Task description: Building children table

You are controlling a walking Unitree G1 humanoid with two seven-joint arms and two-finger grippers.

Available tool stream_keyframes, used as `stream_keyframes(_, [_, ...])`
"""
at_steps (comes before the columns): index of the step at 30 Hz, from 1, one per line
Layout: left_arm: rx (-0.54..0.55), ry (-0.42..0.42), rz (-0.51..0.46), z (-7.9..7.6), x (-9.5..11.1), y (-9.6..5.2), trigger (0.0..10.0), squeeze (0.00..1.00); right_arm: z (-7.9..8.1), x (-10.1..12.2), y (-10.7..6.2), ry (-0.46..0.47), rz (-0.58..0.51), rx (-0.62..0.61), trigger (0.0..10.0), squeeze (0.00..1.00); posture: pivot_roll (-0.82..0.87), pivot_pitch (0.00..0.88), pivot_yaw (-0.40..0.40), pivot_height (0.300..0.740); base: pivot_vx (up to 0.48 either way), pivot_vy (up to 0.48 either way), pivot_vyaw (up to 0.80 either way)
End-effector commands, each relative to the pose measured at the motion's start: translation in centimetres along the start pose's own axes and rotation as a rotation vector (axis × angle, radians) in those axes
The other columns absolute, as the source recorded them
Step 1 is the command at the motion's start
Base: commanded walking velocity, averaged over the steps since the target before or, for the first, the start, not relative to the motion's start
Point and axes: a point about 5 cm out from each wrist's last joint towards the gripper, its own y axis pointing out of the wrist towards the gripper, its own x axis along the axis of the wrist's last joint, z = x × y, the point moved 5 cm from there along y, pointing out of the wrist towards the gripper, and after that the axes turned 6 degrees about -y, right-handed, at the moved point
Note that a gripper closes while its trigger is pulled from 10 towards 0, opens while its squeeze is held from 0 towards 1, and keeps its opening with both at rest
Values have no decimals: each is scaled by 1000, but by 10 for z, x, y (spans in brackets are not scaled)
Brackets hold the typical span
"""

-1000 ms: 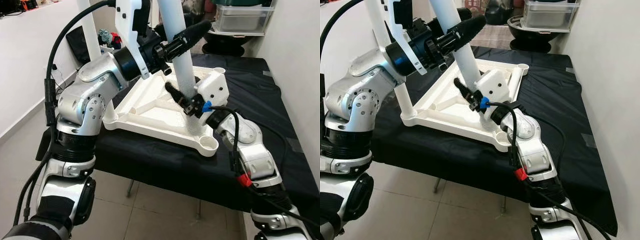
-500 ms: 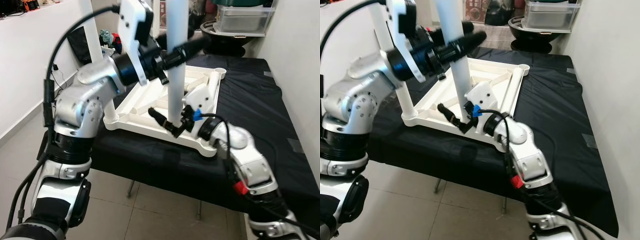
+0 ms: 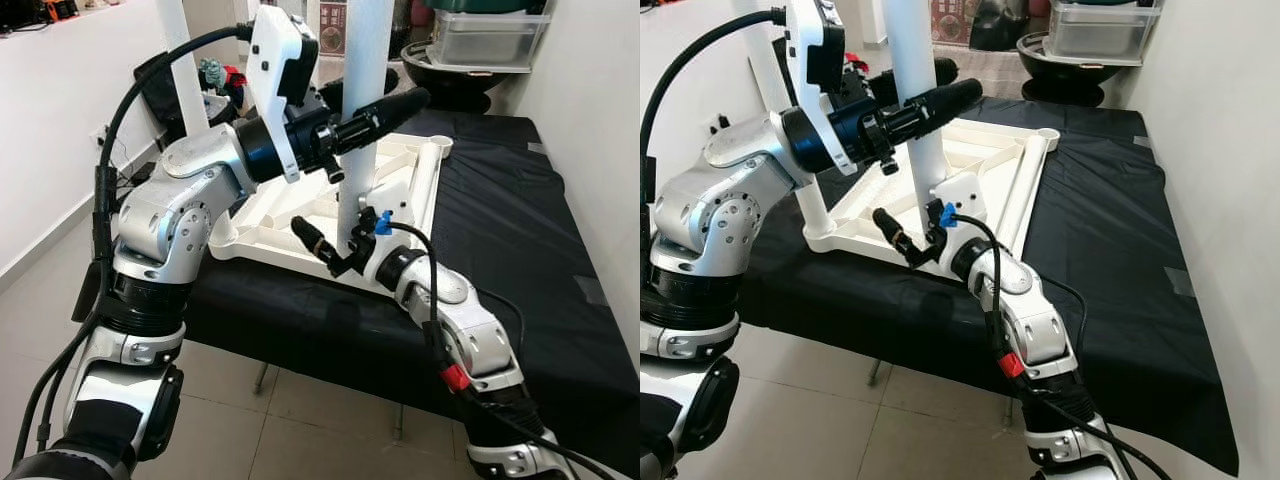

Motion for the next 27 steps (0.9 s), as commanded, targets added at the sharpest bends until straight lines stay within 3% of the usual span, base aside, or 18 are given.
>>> stream_keyframes(1, [-35,13,-21,-8,6,3,0,0,1,-3,3,6,22,-5,10000,0,-89,0,-19,740,0,0,0])
stream_keyframes(2, [-36,14,-22,-8,6,4,0,0,2,-2,4,9,21,-9,10000,0,-89,0,-17,740,0,0,0])
stream_keyframes(3, [-38,13,-23,-9,6,4,0,0,4,-1,5,9,14,-10,7961,0,-89,0,-16,740,0,0,0])
stream_keyframes(6, [-40,13,-23,-9,6,4,0,0,5,0,6,8,9,-11,7961,0,-89,0,-16,740,0,0,0])
stream_keyframes(7, [-42,12,-24,-10,6,5,0,0,5,2,7,11,-2,-13,392,0,-88,0,-16,740,0,0,0])
stream_keyframes(8, [-44,12,-25,-10,6,5,0,0,5,4,8,14,-19,-19,0,0,-88,0,-16,740,0,0,0])
stream_keyframes(13, [-46,15,-28,-11,8,6,0,0,3,18,11,13,-99,-36,0,0,-89,0,-13,740,0,0,0])
stream_keyframes(27, [-40,-1,-64,-10,15,7,0,0,-1,20,11,-6,-100,-57,0,0,-91,0,-9,740,0,0,0])
